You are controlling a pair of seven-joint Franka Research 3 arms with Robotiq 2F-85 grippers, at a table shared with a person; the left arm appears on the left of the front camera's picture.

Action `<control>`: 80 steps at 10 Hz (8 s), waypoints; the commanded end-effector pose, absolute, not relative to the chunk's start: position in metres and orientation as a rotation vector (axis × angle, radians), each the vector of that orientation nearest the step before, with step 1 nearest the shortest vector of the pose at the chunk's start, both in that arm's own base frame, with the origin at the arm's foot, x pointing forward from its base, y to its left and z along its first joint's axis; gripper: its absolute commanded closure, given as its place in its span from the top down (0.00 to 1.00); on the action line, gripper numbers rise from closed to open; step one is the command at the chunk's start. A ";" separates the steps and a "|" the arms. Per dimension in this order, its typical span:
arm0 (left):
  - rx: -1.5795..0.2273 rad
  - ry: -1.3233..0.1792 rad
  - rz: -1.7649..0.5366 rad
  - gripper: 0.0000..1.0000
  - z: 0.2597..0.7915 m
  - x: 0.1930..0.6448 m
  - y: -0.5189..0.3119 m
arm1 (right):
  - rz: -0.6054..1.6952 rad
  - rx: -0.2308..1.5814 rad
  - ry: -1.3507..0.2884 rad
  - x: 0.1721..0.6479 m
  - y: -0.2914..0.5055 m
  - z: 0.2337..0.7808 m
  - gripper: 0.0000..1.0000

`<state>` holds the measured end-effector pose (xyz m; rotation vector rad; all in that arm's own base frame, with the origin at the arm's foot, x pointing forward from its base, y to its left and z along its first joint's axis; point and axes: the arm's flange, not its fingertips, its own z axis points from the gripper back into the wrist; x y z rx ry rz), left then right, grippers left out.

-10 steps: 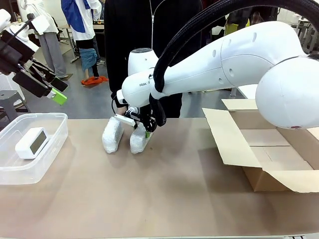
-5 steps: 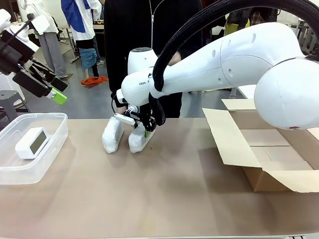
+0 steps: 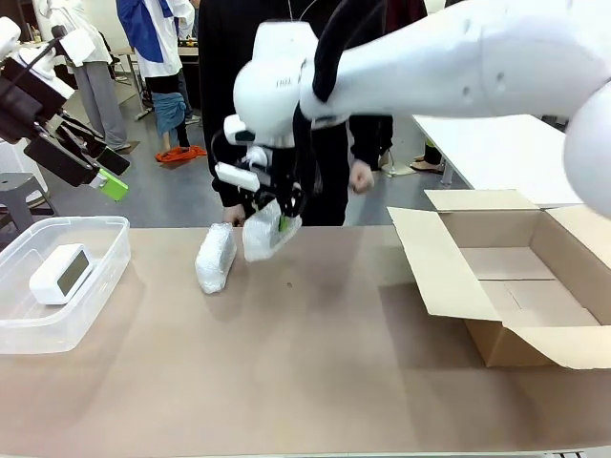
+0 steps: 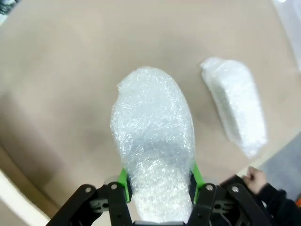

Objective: Separate and place wrapped and unwrapped clocks.
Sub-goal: Pick up the Digital clock indicated by the person, then if the picked Digital clock is wrapped, place it in the Package Box ; if not, place it in the Organizing box, then pick up the Digital clock indicated by the person.

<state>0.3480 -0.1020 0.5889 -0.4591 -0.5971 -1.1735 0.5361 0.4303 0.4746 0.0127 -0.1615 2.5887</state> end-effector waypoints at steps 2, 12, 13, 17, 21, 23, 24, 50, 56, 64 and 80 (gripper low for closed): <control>-0.472 -0.594 -1.166 1.00 0.592 0.349 -0.103 | 2.521 -0.031 -0.229 0.489 0.408 0.526 0.15; -0.472 -0.594 -1.166 1.00 0.592 0.349 -0.103 | 2.516 -0.063 -0.213 0.490 0.415 0.553 0.15; -0.472 -0.594 -1.166 1.00 0.592 0.349 -0.103 | 2.516 -0.063 -0.213 0.490 0.415 0.553 0.15; -0.472 -0.594 -1.166 1.00 0.592 0.349 -0.103 | 2.516 -0.063 -0.213 0.490 0.415 0.553 0.15; -0.472 -0.594 -1.166 1.00 0.592 0.349 -0.103 | 2.516 -0.063 -0.213 0.490 0.415 0.553 0.15; -0.472 -0.594 -1.166 1.00 0.592 0.349 -0.103 | 2.214 -0.129 -0.180 0.499 0.407 0.560 0.53; -0.472 -0.594 -1.166 1.00 0.592 0.349 -0.103 | 2.015 -0.157 -0.174 0.498 0.377 0.574 0.53; -0.472 -0.594 -1.166 1.00 0.592 0.349 -0.103 | 0.764 -0.018 -0.047 0.542 0.023 0.424 1.00; -0.472 -0.594 -1.166 1.00 0.592 0.349 -0.103 | 0.771 0.027 -0.175 0.476 0.024 0.558 1.00; -0.472 -0.594 -1.166 1.00 0.592 0.349 -0.103 | 0.770 -0.011 -0.176 0.469 0.025 0.573 1.00; -0.472 -0.594 -1.166 1.00 0.592 0.349 -0.103 | 1.012 0.184 -0.446 0.411 0.052 0.588 1.00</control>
